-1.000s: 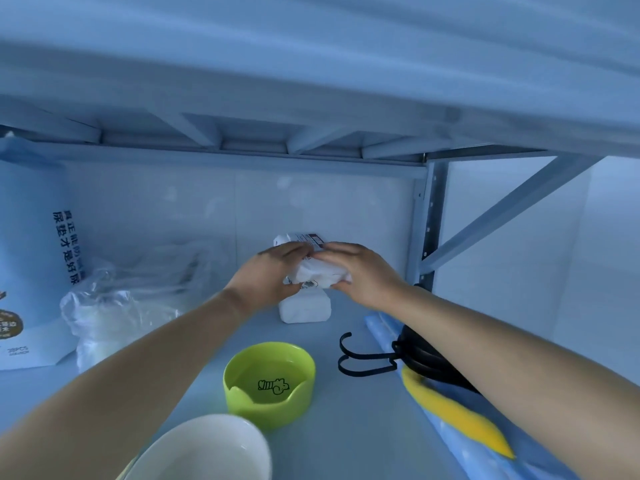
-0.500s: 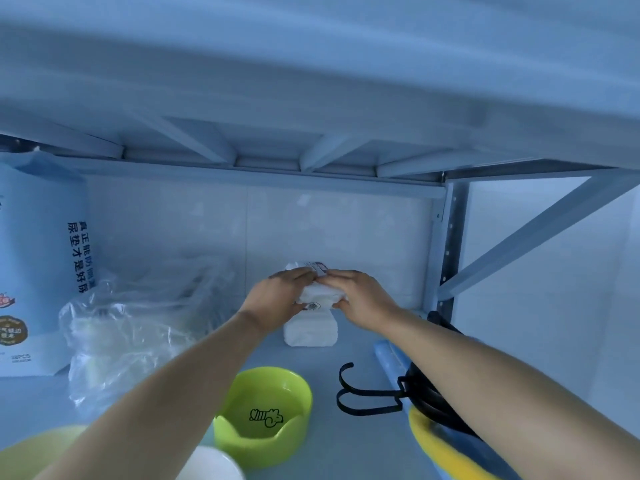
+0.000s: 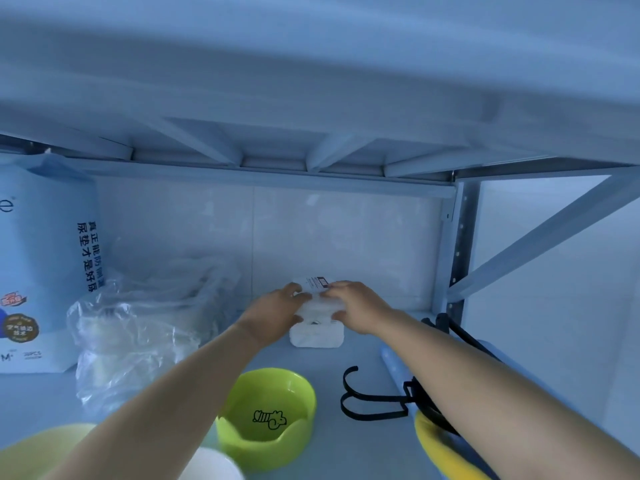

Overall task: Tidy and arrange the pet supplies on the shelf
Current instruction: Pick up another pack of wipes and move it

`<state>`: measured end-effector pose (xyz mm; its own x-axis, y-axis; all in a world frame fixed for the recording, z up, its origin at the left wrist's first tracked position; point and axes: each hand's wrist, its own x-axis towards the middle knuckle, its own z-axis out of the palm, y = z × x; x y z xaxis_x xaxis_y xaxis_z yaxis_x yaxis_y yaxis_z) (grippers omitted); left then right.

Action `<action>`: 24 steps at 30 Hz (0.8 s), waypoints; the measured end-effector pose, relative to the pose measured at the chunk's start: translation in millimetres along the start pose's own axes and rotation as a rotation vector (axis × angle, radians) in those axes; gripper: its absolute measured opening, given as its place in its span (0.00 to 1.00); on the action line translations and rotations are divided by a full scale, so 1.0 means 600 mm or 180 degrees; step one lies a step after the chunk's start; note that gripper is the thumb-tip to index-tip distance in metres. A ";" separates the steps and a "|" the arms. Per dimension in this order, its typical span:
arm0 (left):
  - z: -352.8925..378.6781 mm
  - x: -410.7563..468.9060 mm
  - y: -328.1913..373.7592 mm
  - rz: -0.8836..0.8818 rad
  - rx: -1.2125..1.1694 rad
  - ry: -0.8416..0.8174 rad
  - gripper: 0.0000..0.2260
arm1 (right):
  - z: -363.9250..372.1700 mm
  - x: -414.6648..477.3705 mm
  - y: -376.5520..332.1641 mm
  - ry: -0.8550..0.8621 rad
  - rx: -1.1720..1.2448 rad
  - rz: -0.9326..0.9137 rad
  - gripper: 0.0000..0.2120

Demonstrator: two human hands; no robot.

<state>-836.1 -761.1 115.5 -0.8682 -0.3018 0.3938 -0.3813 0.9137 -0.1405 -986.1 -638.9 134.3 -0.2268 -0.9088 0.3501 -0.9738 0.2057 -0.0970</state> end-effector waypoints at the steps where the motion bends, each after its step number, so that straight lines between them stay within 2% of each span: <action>1: -0.002 -0.003 0.000 0.0106 0.0170 0.0042 0.21 | -0.005 -0.004 0.001 0.0062 -0.0046 -0.0031 0.21; 3: 0.001 -0.010 0.001 0.0430 0.0508 0.0094 0.21 | -0.014 -0.014 0.004 0.0170 -0.0193 -0.0103 0.17; 5: 0.011 -0.014 0.000 0.0889 0.0724 0.0021 0.26 | -0.020 -0.021 0.005 0.0234 -0.0435 -0.0261 0.13; 7: 0.018 -0.019 -0.002 0.1136 0.0800 -0.0059 0.29 | -0.023 -0.025 0.004 0.0154 -0.0680 -0.0421 0.13; 12: 0.030 -0.013 -0.004 0.0881 0.0968 -0.0208 0.32 | -0.017 -0.028 0.000 -0.0501 -0.1356 -0.0707 0.18; 16: 0.035 -0.005 -0.005 0.0422 0.1271 -0.0352 0.32 | -0.008 -0.021 -0.007 -0.0931 -0.1465 -0.0462 0.22; 24: 0.029 -0.018 -0.017 0.0246 0.0845 -0.0451 0.35 | -0.004 -0.011 -0.018 -0.1164 -0.1375 -0.0261 0.23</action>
<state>-828.1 -772.0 96.8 -0.9264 -0.2863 0.2448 -0.3659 0.8379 -0.4049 -974.1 -634.4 135.5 -0.2048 -0.9787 -0.0122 -0.9236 0.1890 0.3335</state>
